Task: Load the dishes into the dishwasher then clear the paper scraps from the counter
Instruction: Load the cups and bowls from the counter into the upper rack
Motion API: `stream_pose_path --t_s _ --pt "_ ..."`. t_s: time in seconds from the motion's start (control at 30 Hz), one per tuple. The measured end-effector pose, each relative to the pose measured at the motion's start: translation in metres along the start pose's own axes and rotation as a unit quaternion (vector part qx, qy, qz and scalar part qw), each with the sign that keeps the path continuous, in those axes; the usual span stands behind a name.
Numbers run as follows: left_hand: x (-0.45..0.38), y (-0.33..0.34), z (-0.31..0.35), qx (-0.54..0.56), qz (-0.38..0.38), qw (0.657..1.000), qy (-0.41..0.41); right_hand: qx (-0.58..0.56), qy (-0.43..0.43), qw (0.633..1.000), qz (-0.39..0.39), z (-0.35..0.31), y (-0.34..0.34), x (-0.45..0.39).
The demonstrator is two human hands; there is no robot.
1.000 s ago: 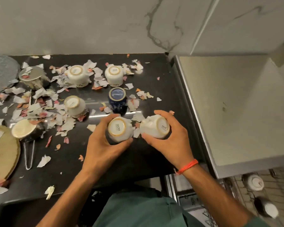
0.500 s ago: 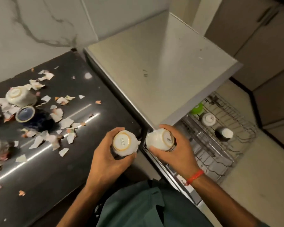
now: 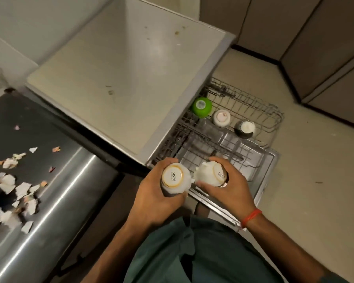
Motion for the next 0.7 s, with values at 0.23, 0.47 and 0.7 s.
stream_pose_path --t_s 0.23,0.47,0.7 --pt "-0.034 0.052 -0.001 -0.008 -0.09 0.996 -0.013 0.04 0.106 0.993 0.039 0.073 -0.031 -0.004" --pt "-0.086 0.084 -0.042 -0.035 -0.146 0.987 -0.053 0.058 0.171 0.98 0.083 0.111 -0.034 -0.024" --pt "-0.145 0.129 -0.091 -0.121 -0.186 0.973 -0.056 0.121 0.2 0.965 0.116 0.145 -0.034 -0.047"
Point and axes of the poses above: each hand's wrist, its own x-axis away from the middle knuckle, its own y-axis out of the palm, z = x × y, the point moved 9 cm from there along -x, towards the middle knuckle, and after that the axes turned 2 degrees about x, right-handed, at the moved point
